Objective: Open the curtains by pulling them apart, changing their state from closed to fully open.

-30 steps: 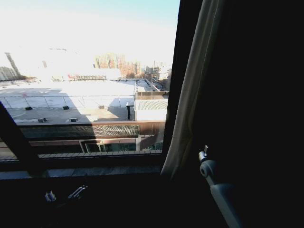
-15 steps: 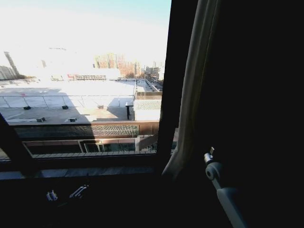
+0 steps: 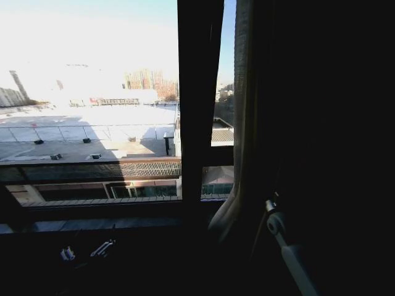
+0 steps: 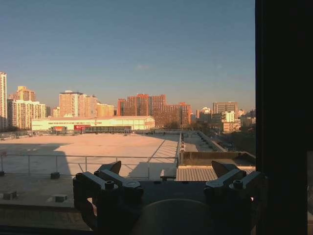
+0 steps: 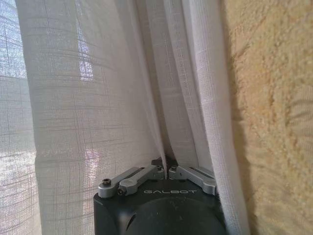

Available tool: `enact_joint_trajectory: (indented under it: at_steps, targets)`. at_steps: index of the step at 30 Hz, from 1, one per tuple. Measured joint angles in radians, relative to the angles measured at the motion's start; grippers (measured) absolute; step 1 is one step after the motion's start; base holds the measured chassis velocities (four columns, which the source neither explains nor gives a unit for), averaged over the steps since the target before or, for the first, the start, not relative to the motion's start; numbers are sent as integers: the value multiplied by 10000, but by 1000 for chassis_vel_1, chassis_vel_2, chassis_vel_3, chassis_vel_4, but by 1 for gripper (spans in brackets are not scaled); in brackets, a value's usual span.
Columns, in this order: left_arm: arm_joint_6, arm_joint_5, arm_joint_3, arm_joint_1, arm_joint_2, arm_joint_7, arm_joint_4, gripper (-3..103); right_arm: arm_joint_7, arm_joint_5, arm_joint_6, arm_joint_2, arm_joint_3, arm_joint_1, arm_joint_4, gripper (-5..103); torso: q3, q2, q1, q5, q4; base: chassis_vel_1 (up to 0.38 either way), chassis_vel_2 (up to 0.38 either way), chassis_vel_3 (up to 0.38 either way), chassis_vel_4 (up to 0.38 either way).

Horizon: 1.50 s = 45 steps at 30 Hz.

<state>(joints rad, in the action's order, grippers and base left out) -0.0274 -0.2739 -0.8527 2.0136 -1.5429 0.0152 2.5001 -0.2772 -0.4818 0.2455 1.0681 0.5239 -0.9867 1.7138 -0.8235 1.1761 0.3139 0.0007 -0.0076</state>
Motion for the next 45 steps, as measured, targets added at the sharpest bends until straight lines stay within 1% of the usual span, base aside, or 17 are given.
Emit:
enact_joint_trajectory:
  at_steps: [5, 8, 12, 19, 21, 23, 26, 31, 33, 34, 35, 37, 39, 40, 42, 43, 45]
  targets:
    - [11, -8, 37, -41, 7, -14, 0, 100, -694, -139, 234, -28, 546, 121, -623, 0, 0, 1, 1, -19, 5, 26, 18, -13, -11]
    - [15, -10, 94, -76, -19, -17, 0, 100, -1627, -284, 398, -142, 907, 245, -1088, 0, 1, 1, 1, -12, 2, 35, 34, -27, -28]
    - [18, -12, 123, -90, -26, -16, 0, 100, -2105, -292, 441, -231, 1045, 281, -1226, 0, 1, 1, 0, -2, 0, 0, 0, 0, 0]
    - [14, -23, 119, -99, -22, -13, 0, 100, -1829, -337, 500, -277, 934, -128, -409, -1, -3, -2, 1, 4, -3, 0, 0, 0, 0]
    - [0, -55, 88, -141, -23, -14, 0, 100, -1167, -339, 583, -442, 709, -883, 893, 15, -3, -2, 1, -4, -1, 0, 0, 0, 0]
    - [0, -75, 68, -163, -24, -14, 0, 100, -957, -340, 641, -505, 649, -1136, 1262, 15, -3, -2, 1, -3, -1, 0, 0, 0, 0]
    - [26, -241, 8, -260, 5, -15, 0, 100, -390, -398, 783, -744, 403, -2300, 2935, 31, -1, -1, 0, -1, -2, 0, 0, 0, 0]
    - [108, -369, -37, -358, 49, -16, 0, 100, -295, -885, 1149, -884, 382, -3252, 4614, 41, -1, -2, 0, -7, -2, 0, 0, 0, 0]
    - [211, -516, -99, -457, 89, -23, 0, 100, -232, -1001, 1317, -932, 433, -3917, 5549, 52, -1, -1, 0, -9, 0, 0, 0, 0, 0]
    - [238, -546, -113, -477, 99, -22, 0, 100, -222, -990, 1321, -933, 444, -4045, 5677, 52, 0, -1, 1, -8, 0, 0, 0, 0, 0]
    - [371, -721, -184, -562, 140, -28, 0, 100, -172, -837, 1322, -901, 468, -4627, 6134, 63, 0, 0, 0, -9, -1, 0, 0, 0, 0]
    - [408, -783, -215, -588, 154, -41, 0, 100, -142, -764, 1309, -873, 467, -4823, 6258, 63, 0, 0, 0, -9, -1, 0, 0, 0, 0]
    - [540, -961, -301, -655, 228, -48, 0, 100, 20, -286, 1180, -725, 467, -5448, 6521, 74, 0, 0, 0, -5, -1, 0, 0, 0, 0]
    - [540, -961, -301, -655, 228, -48, 0, 100, 20, -286, 1180, -725, 467, -5448, 6521, 74, 0, 0, 0, -5, -1, 0, 0, 0, 0]
    - [776, -1142, -416, -753, 428, -59, 0, 100, 86, 478, 876, -423, 454, -5988, 6738, 85, 0, 0, 0, -4, 0, 0, 0, 0, 0]
    - [776, -1142, -416, -753, 428, -59, 0, 100, 86, 478, 876, -423, 454, -5988, 6738, 85, 0, 0, 0, -4, 0, 0, 0, 0, 0]
    - [944, -1220, -449, -810, 554, -86, 0, 100, 58, 609, 816, -281, 474, -6162, 6901, 95, 0, 0, 0, -6, 1, 0, 0, 0, 0]
